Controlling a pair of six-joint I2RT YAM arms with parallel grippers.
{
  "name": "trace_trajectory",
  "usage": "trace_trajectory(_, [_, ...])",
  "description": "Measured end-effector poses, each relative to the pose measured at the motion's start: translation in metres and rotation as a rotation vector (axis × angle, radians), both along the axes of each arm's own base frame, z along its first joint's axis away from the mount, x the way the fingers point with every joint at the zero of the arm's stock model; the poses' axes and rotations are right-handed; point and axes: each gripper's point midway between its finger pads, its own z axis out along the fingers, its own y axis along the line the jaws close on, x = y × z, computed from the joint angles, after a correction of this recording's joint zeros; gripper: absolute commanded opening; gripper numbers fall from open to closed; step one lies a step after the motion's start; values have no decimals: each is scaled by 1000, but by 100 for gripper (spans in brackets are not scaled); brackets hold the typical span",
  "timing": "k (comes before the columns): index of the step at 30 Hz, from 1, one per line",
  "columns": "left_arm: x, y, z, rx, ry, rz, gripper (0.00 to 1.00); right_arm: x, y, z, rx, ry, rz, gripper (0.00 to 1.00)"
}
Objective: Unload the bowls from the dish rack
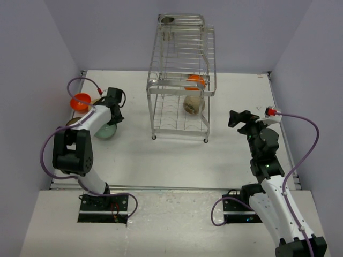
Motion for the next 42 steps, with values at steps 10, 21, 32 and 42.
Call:
trace_trajectory(10, [-1,-13,-1,-81,-26,-5,50,4,0,1,-5,32,-5,99])
trace_trajectory(21, [16,-31,65,-189,-222,-39,58,26,3,24,-13,122,-7,99])
trace_trajectory(32, [75,-100,117,-514,-339,-211,31,71,-4,40,60,299,2,98])
trace_trajectory(42, [134,-138,85,-706,-281,-264,42,126,7,-16,132,535,69,95])
